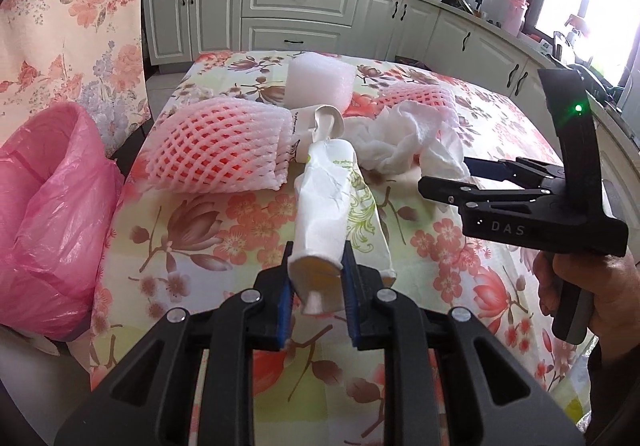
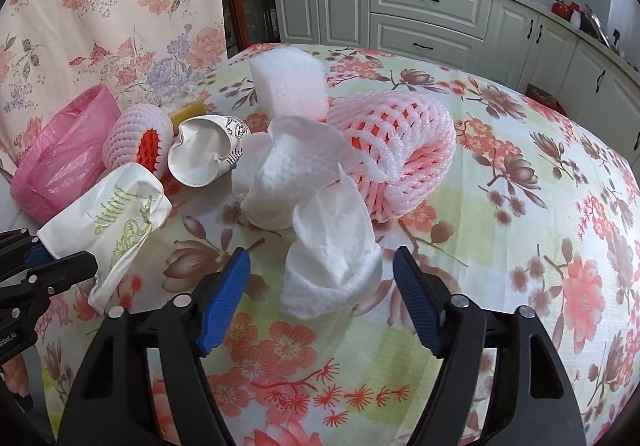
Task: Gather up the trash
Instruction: 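Grasp the white paper cup with the left tool while the right tool grasps a white tissue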
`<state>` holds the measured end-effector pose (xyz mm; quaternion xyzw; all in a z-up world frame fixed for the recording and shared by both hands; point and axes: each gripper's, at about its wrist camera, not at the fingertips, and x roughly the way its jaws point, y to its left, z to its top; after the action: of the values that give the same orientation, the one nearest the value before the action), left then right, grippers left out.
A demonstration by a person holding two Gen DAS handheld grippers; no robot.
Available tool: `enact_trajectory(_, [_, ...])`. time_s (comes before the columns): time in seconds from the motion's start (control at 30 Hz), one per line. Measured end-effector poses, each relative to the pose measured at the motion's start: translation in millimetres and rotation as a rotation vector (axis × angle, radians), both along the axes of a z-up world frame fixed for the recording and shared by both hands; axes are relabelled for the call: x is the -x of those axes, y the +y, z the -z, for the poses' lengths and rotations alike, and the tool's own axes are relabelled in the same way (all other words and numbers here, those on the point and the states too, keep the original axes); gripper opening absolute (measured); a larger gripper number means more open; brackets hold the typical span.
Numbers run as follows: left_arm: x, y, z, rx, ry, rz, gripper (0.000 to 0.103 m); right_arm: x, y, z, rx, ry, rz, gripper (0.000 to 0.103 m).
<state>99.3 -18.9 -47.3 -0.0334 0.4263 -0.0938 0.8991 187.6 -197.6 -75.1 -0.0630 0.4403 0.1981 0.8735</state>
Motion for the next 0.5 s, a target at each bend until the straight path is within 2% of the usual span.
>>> enact_trajectory(0.07, [2.6,1.9,-2.9,0.002,-0.007,-0.004,0.021,0.6,2.2,1.4,0.002,0.006,-0.004,0.049])
enact_trajectory(0.17, [5.7,5.2,-8.0,0.007,-0.017,-0.010,0.021,2.0,1.8,2.3,-0.021,0.015,-0.004,0.042])
enact_trajectory(0.33, [11.7,8.8,-16.7,0.008,-0.034,-0.019,0.021,11.1,0.3,-0.4,-0.033,0.012,-0.005,0.038])
enact_trajectory(0.5, [17.4,12.3,-26.6,0.006,-0.057,-0.024,0.021,25.9,-5.6,-15.6,-0.061,-0.026,0.019,0.038])
